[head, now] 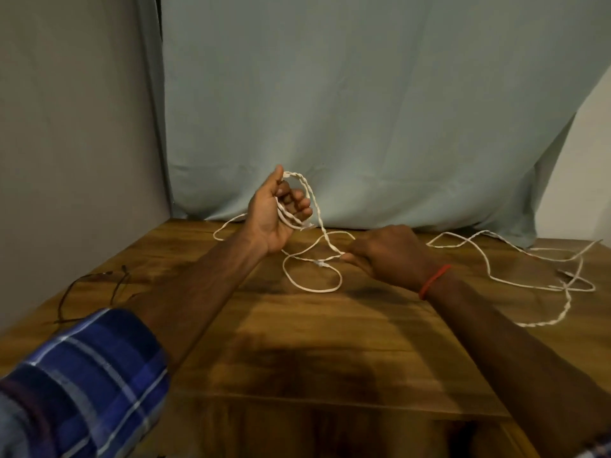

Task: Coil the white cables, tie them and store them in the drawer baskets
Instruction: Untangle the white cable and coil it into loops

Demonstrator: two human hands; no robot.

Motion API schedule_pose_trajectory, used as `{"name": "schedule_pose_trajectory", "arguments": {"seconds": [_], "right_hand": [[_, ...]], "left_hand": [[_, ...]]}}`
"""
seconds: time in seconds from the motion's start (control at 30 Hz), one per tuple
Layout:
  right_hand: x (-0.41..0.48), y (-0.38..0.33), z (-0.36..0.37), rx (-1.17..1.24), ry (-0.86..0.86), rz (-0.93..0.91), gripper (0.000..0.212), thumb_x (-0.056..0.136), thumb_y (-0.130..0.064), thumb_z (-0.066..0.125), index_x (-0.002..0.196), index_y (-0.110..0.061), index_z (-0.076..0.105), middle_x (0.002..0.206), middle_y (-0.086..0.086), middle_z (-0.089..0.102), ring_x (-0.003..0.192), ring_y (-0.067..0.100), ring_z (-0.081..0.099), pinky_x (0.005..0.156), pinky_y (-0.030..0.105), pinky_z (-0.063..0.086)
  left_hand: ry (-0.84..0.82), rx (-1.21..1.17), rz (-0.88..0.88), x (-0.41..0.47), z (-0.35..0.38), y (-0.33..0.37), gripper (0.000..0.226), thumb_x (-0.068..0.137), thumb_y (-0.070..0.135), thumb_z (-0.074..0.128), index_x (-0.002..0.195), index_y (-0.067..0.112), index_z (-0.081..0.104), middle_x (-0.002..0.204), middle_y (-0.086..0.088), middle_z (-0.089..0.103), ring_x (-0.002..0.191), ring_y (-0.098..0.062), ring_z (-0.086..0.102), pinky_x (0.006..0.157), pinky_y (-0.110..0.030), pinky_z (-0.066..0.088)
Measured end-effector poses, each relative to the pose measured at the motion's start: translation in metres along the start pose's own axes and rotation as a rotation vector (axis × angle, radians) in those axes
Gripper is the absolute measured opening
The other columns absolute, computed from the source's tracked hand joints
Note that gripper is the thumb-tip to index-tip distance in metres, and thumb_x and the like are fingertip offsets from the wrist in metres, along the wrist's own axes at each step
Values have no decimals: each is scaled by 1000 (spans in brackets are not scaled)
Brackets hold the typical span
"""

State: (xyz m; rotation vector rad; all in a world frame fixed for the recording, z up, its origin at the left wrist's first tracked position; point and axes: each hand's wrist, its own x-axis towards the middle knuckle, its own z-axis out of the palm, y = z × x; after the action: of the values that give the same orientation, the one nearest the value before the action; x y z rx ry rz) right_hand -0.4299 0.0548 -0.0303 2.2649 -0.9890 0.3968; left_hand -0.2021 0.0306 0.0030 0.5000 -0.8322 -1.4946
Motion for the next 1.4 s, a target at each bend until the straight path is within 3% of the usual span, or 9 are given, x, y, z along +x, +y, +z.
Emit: {"name": "schedule_pose_trajectory", "arguments": {"seconds": [0.13,0.3,0.43,0.6,0.77,0.9,1.1,1.23,1.4], "right_hand": [[39,8,38,30,48,-23,63,94,-62,20,91,-29,74,81,-4,72,74,21,69,53,30,48],[81,21,57,240,39,76,54,93,-60,33,84,-27,74,79,-4,73,72,21,68,54,31,46],[102,28,26,472,-111,174,28,90,-50,55,99,-31,73,96,-4,74,85,21,68,67,32,49],[110,33,13,441,-140,93,17,95,-31,60,103,-22,72,106,-3,69,92,18,64,67,31,43],[75,-2,5,592,146,147,14,84,-30,76,88,-17,79,78,2,72,70,15,66,64,38,53],[40,-37,-29,598,247,216,25,75,-45,79,86,-22,81,71,-2,71,63,11,62,62,40,53],[6,-50,-88,575,332,298,41,71,-46,85,94,-18,66,63,-7,61,56,7,56,56,30,49],[-20,-23,-109,536,254,325,26,74,-29,88,88,-22,66,60,-11,58,54,6,53,55,25,41],[-61,8,-98,428,-58,324,18,80,-31,83,83,-22,68,70,-6,65,66,14,58,63,34,48]], "left_hand": [[-30,-24,-21,58,-12,-23,51,104,52,38,63,20,44,60,-5,59,52,-19,61,54,-25,52],[-33,14,-37,95,-22,-30,38,104,30,29,75,16,49,67,-8,62,67,-23,61,68,-33,50],[-88,87,-43,98,3,-8,57,104,18,27,65,16,68,69,-7,63,68,-22,63,70,-33,51],[-212,347,161,91,10,-11,21,106,16,37,94,7,52,84,-15,70,81,-29,69,77,-36,57],[-229,540,334,45,-13,-35,14,101,16,45,89,12,52,71,8,68,68,-5,64,66,-20,51],[-237,665,350,-15,-23,-49,18,92,30,46,81,19,54,62,7,53,56,-9,47,53,-27,39],[-302,615,271,-84,17,-22,14,87,30,51,81,17,49,56,10,42,47,-4,35,46,-20,30],[-339,770,376,-101,24,1,12,76,13,63,84,15,54,62,4,45,51,-9,39,48,-23,34],[-79,812,475,-103,23,16,12,87,7,71,86,16,63,55,14,52,47,0,45,50,-20,38]]}}
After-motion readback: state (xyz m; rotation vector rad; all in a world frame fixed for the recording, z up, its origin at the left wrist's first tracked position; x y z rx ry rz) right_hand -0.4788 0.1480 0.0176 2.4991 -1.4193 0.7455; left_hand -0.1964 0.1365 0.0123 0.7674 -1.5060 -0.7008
